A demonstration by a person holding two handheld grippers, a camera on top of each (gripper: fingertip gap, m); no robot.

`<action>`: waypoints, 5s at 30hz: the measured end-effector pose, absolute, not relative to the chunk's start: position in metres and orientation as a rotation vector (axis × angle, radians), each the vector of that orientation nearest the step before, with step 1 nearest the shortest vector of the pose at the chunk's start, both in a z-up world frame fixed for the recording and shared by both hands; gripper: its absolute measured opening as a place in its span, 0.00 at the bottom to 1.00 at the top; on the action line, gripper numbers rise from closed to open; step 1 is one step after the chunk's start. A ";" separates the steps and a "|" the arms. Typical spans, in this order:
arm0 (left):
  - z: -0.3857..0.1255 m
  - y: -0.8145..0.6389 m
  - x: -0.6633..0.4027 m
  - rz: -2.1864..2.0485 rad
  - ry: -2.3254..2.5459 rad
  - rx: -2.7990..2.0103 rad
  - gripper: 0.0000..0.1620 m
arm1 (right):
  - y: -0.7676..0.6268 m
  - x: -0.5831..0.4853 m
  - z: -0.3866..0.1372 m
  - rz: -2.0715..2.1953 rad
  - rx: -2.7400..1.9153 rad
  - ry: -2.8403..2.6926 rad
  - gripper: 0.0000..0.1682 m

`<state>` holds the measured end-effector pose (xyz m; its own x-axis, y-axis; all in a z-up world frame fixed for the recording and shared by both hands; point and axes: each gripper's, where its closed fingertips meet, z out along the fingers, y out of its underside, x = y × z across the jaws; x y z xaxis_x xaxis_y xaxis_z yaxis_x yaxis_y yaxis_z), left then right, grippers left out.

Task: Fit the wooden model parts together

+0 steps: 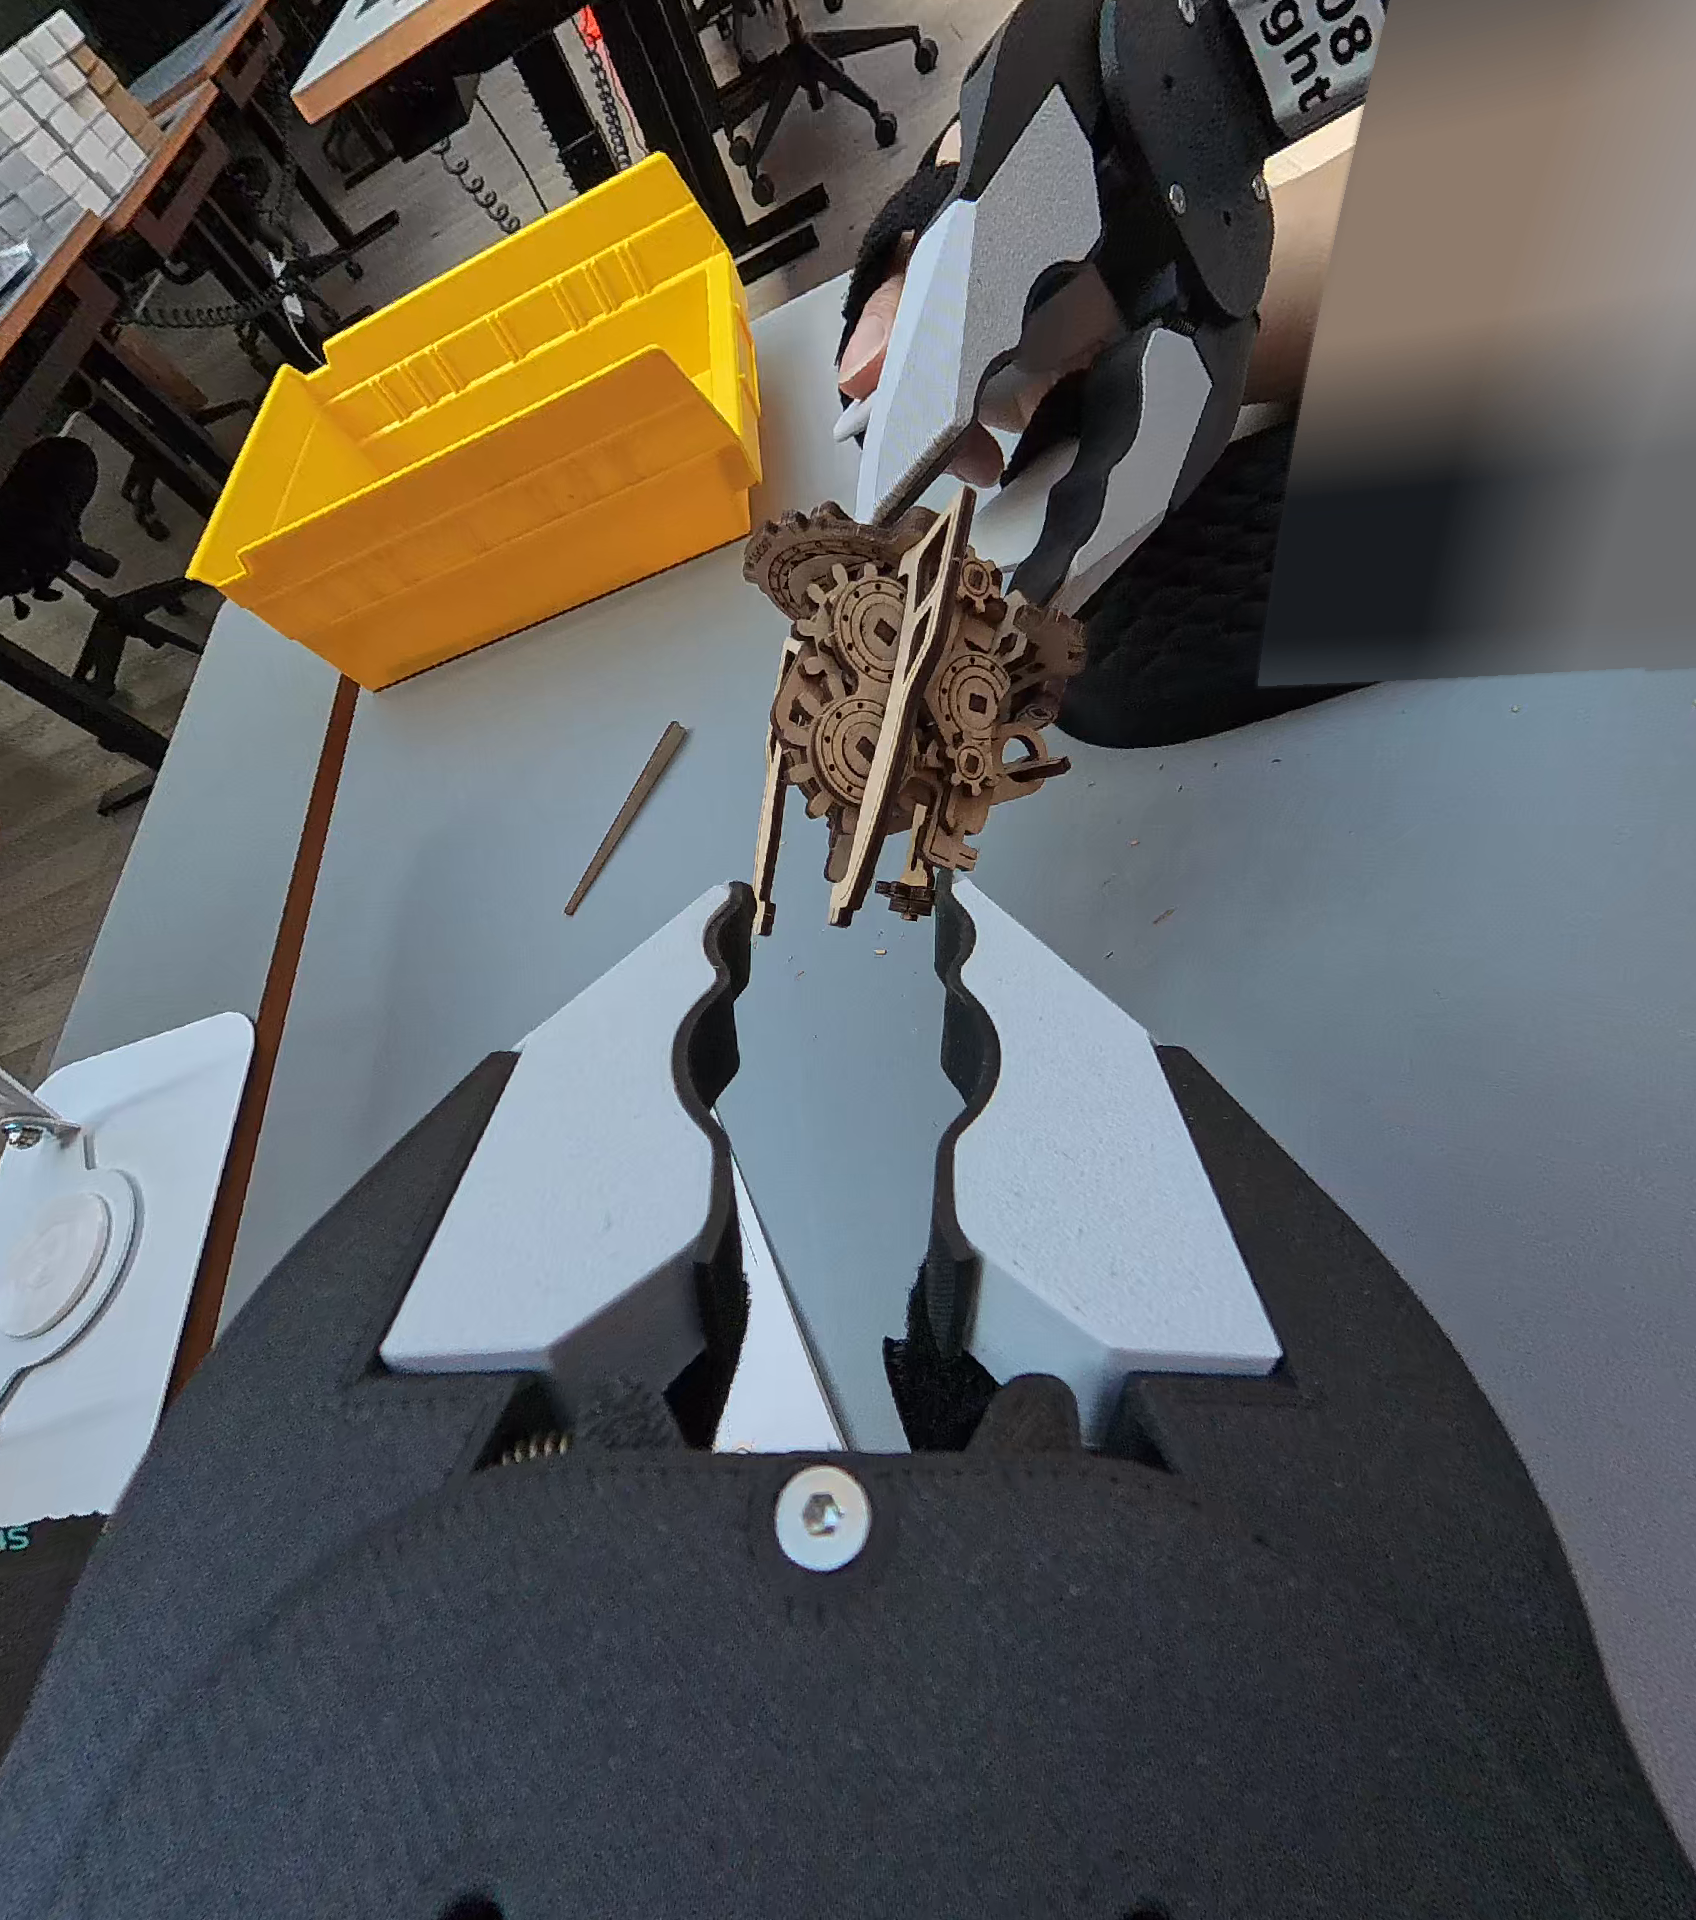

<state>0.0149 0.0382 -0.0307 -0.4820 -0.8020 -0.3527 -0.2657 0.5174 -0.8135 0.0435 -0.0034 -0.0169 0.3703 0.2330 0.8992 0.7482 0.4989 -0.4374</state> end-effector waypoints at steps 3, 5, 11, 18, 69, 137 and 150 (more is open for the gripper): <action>-0.028 0.041 0.015 -0.862 1.994 -0.862 0.21 | 0.000 0.045 -0.022 -0.462 -1.051 -1.205 0.19; -0.018 0.037 0.014 -0.853 1.970 -0.826 0.21 | 0.003 0.046 -0.026 -0.493 -1.062 -1.212 0.19; -0.013 0.017 0.024 -0.708 1.959 -0.720 0.15 | 0.009 0.046 -0.034 -0.564 -1.094 -1.247 0.19; -0.020 0.011 0.033 -0.587 1.953 -0.643 0.05 | 0.010 0.047 -0.034 -0.588 -1.110 -1.242 0.19; -0.154 0.159 -0.016 -0.342 2.042 -1.544 0.33 | 0.030 0.099 -0.070 -0.676 -1.181 -1.255 0.19; 0.067 0.028 -0.044 -1.848 1.602 -0.753 0.10 | 0.043 0.039 -0.041 -0.011 -1.080 -1.034 0.19; 0.022 0.024 -0.017 -1.516 1.810 -0.878 0.12 | 0.046 0.030 -0.053 -0.221 -1.071 -1.144 0.19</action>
